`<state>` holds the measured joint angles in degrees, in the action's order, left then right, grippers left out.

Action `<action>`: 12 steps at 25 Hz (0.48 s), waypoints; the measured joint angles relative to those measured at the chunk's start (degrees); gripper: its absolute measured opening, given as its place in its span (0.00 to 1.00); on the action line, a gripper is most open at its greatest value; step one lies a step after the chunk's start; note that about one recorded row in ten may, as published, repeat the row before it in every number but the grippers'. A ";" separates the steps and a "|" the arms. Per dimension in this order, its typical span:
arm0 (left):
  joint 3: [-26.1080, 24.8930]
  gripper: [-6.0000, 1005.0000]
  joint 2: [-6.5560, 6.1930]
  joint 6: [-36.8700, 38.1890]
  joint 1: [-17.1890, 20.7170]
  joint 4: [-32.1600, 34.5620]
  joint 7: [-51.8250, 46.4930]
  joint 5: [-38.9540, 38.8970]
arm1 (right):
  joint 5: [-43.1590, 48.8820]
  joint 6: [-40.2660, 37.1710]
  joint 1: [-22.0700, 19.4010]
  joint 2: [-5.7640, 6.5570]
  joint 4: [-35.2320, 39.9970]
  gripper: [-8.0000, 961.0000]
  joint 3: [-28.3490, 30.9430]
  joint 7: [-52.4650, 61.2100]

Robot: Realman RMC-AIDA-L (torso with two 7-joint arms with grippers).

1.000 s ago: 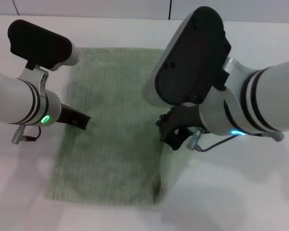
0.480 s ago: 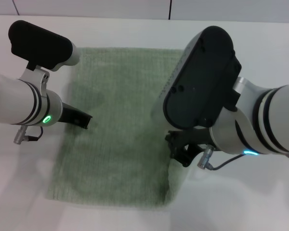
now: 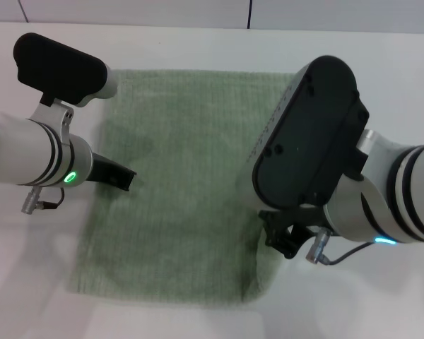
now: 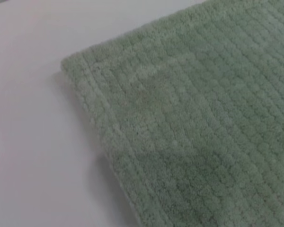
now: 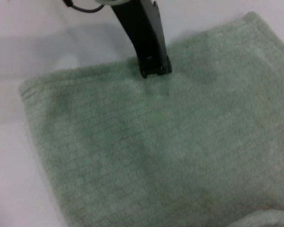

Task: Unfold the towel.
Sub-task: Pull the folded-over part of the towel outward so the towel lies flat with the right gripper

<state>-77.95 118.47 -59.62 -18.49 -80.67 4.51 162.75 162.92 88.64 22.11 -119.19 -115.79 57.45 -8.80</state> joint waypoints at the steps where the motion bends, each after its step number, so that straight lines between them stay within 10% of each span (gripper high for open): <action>1: 0.14 0.01 0.00 0.02 -0.03 0.12 -0.06 0.00 | 0.00 0.00 0.00 0.00 0.00 0.03 0.00 0.00; 12: 0.35 0.01 0.00 0.33 0.04 0.24 -0.12 0.02 | 0.49 1.82 -0.11 -0.01 -0.47 0.04 -1.89 1.66</action>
<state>-77.60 118.47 -59.29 -18.45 -80.43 4.39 162.77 163.41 90.46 21.99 -119.20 -116.26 55.57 -7.14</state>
